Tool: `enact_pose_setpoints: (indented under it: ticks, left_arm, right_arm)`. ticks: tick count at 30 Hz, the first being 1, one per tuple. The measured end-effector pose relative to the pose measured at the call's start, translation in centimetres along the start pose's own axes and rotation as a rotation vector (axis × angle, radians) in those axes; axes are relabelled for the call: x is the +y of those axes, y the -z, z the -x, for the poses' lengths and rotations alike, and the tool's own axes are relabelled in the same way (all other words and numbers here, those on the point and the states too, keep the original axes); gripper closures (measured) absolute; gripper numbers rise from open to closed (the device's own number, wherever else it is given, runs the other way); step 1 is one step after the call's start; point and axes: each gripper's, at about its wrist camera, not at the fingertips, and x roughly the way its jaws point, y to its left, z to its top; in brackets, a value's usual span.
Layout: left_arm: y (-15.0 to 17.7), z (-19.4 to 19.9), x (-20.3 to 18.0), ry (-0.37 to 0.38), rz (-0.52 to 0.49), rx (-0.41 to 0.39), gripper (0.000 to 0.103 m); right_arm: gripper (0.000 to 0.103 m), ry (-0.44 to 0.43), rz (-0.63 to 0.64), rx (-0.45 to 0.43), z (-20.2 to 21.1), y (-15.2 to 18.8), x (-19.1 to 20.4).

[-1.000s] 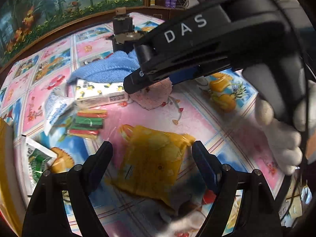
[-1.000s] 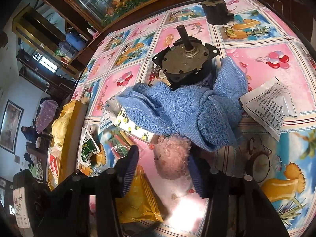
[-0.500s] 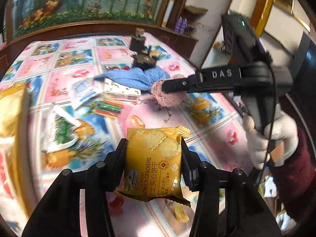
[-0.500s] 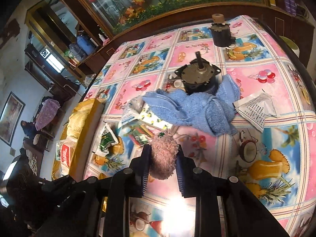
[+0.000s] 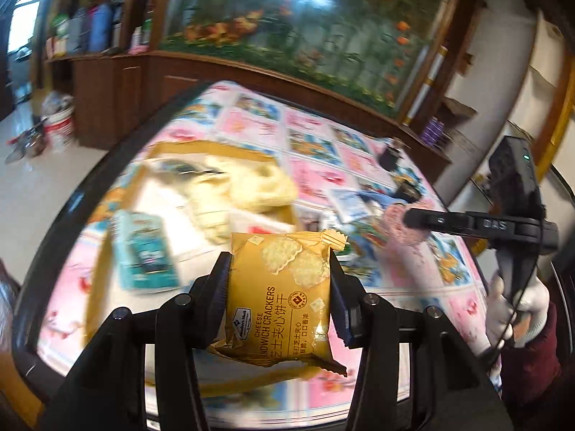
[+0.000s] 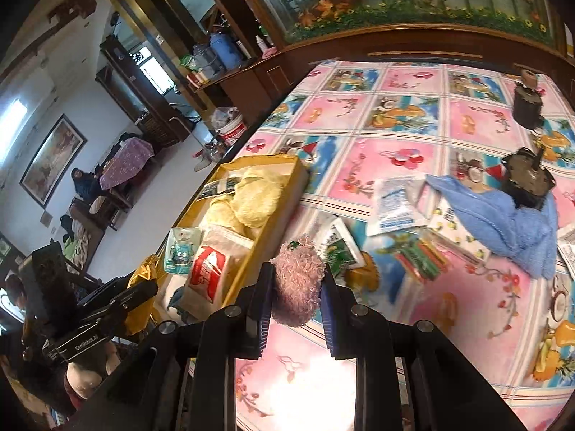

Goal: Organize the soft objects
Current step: 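Carry the cracker packet and pink ball into the tray and open both tools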

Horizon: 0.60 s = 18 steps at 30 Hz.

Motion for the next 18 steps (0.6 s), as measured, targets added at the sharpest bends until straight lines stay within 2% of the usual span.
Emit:
enact_pose_setpoints:
  ticks: [11,13,15,18]
  left_arm:
    - [0.4,-2.0,6.3,-0.124,0.078,0.026,0.053]
    - [0.5,-1.9,6.8,-0.116,0.079,0.021,0.051]
    - [0.6,-1.6,7.2,-0.103,0.082,0.009,0.04]
    - [0.6,-0.9,7.6,-0.08,0.091,-0.013,0.037]
  right_arm:
    - [0.078,-0.119,0.077,0.087,-8.8,-3.4,8.5]
    - [0.077,-0.132,0.089,0.112,-11.0,-4.0,10.0]
    - [0.077,-0.143,0.104,0.134,-13.3,-4.6,11.3]
    - [0.075,-0.147,0.121,0.162,-16.3,-5.5,12.8]
